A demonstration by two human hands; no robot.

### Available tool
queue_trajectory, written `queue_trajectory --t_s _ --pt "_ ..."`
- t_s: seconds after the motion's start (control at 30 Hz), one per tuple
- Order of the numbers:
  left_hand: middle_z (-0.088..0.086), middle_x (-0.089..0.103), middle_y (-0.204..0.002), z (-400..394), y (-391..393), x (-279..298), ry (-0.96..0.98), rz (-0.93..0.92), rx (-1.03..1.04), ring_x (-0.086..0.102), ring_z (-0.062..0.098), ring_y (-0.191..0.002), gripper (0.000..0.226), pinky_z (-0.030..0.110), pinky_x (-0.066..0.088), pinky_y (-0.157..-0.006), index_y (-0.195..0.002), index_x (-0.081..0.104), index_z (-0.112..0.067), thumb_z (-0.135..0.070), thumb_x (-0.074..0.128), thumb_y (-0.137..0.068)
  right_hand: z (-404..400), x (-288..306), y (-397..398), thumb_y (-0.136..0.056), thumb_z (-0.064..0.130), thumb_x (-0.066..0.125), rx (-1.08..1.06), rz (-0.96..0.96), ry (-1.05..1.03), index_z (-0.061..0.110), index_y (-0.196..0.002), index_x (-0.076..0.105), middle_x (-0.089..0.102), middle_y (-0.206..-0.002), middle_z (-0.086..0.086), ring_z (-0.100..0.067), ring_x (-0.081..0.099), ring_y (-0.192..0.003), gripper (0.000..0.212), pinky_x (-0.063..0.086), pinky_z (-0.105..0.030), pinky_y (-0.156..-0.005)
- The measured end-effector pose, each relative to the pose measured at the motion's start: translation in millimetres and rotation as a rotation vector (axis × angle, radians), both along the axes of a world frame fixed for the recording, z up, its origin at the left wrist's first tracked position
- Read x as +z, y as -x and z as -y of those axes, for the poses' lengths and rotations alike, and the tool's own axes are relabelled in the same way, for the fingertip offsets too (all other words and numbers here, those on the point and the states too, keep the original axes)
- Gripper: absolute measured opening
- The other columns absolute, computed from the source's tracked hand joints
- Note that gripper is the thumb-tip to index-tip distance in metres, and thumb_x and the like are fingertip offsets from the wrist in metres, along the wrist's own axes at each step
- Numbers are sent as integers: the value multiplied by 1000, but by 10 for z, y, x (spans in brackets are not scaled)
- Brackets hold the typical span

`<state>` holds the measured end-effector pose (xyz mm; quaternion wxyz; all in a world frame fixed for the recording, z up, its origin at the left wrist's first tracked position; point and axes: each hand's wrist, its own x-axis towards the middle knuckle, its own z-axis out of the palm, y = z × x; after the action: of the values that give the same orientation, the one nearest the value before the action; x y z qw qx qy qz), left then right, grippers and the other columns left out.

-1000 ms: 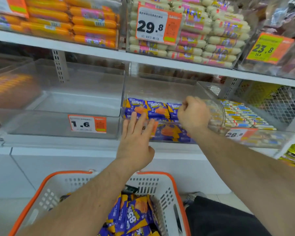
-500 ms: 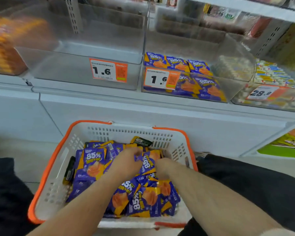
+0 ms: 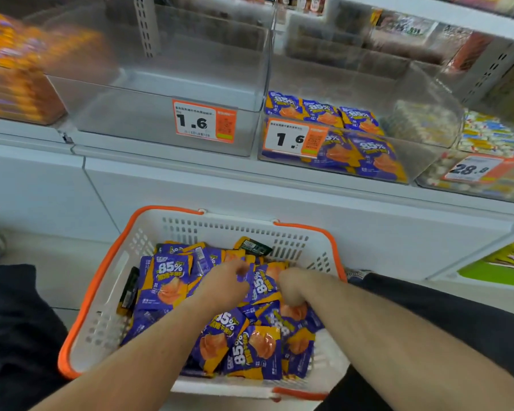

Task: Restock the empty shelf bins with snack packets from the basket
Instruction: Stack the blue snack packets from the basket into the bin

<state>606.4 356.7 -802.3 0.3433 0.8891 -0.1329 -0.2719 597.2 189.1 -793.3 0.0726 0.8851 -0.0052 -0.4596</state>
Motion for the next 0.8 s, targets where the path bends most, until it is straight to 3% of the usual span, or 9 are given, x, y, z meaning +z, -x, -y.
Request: queue_trajectory --t_s 0.07,0.13,0.3,0.37,0.43,0.5,0.6,0.67,0.8 --pt "1 44 -147 28 -84 98 65 7 45 55 17 -118 47 29 48 -90 -142 43 -18 -18 54 -96 94 299 -166 -91 9 59 -19 110 -63 10 -67 51 44 -70 -7 -20 43 -61 25 42 -36 -64" --pt "1 44 -147 45 -168 255 136 18 164 59 8 -95 55 29 50 -81 -145 38 -18 -25 58 -94 215 605 -290 -89 5 55 -81 233 -191 15 -66 48 44 -69 -1 -17 42 -60 26 34 -28 -53" --pt "0 63 -108 58 -371 612 313 -20 467 62 19 -91 57 32 49 -82 -136 43 -15 -41 63 -89 428 1071 -306 -85 0 64 -450 518 -713 5 -94 63 63 -87 -15 -22 55 -79 10 43 -32 -66" --pt "-2 65 -99 92 -426 743 473 -44 508 65 19 -89 34 39 53 -85 -118 58 -17 -27 68 -87 433 1182 -257 -87 -5 63 -570 579 -900 11 -96 60 68 -91 -21 -25 54 -76 19 41 -38 -68" --pt "-3 69 -86 126 -489 892 600 -34 520 68 17 -76 14 38 58 -73 -94 64 -22 -10 68 -86 401 1258 -218 -88 -8 59 -675 667 -1038 21 -98 52 68 -93 -24 -27 52 -73 32 38 -41 -66" --pt "-3 71 -79 157 -563 1068 695 4 515 67 14 -64 17 30 54 -58 -90 64 -19 -3 64 -87 346 1300 -205 -88 -13 56 -733 774 -1123 22 -93 49 68 -85 -20 -29 55 -70 36 41 -41 -65" --pt "0 72 -77 194 -717 1347 795 59 486 68 14 -61 18 28 51 -56 -88 65 -18 0 63 -88 300 1398 -246 -87 -19 52 -772 905 -1216 14 -83 56 70 -71 -1 -19 64 -64 34 52 -31 -64" --pt "0 73 -82 238 -859 1514 779 146 442 68 15 -68 12 30 52 -63 -92 66 -19 -7 63 -89 293 1533 -288 -89 -18 51 -828 934 -1301 11 -84 62 72 -70 5 -11 68 -63 31 54 -24 -60" --pt "-9 67 -83 348 -1201 1778 689 663 435 62 13 -77 16 27 47 -73 -85 64 -27 -37 52 -82 406 1901 -454 -90 -16 49 -998 1051 -1436 10 -89 63 72 -69 4 -12 69 -62 30 55 -24 -59"
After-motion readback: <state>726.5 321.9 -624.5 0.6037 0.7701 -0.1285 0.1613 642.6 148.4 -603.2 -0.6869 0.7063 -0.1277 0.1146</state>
